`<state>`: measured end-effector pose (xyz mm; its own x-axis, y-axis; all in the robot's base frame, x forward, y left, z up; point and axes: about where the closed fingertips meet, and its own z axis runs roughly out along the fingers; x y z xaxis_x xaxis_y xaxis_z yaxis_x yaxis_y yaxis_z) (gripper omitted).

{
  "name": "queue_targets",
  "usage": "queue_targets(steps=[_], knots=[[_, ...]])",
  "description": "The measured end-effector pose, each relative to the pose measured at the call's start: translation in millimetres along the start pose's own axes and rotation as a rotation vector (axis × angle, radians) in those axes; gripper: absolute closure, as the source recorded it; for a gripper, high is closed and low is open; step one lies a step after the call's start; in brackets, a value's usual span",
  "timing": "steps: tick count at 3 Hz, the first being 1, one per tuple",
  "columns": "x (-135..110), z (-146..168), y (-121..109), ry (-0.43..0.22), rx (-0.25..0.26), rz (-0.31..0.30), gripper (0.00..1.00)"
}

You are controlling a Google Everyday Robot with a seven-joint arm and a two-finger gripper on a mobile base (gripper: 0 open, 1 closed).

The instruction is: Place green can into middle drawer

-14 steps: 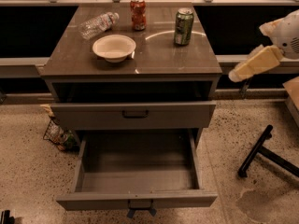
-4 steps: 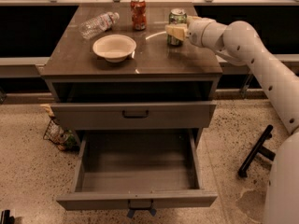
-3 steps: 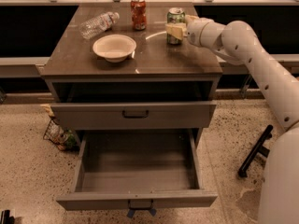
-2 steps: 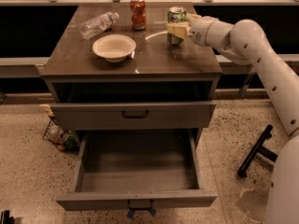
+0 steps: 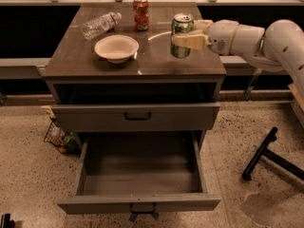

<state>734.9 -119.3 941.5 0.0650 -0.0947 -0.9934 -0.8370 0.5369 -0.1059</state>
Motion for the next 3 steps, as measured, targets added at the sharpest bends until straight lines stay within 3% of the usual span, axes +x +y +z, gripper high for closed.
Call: queue_targets(steps=[1,2,3], knots=[[-8,-27,36,-0.031,-0.137,-0.036,1.00],[-6,-29,52,-0.025,-0.196,-0.041,1.00],[-1,-28,69,-0.034,-0.216,-0.005,1.00]])
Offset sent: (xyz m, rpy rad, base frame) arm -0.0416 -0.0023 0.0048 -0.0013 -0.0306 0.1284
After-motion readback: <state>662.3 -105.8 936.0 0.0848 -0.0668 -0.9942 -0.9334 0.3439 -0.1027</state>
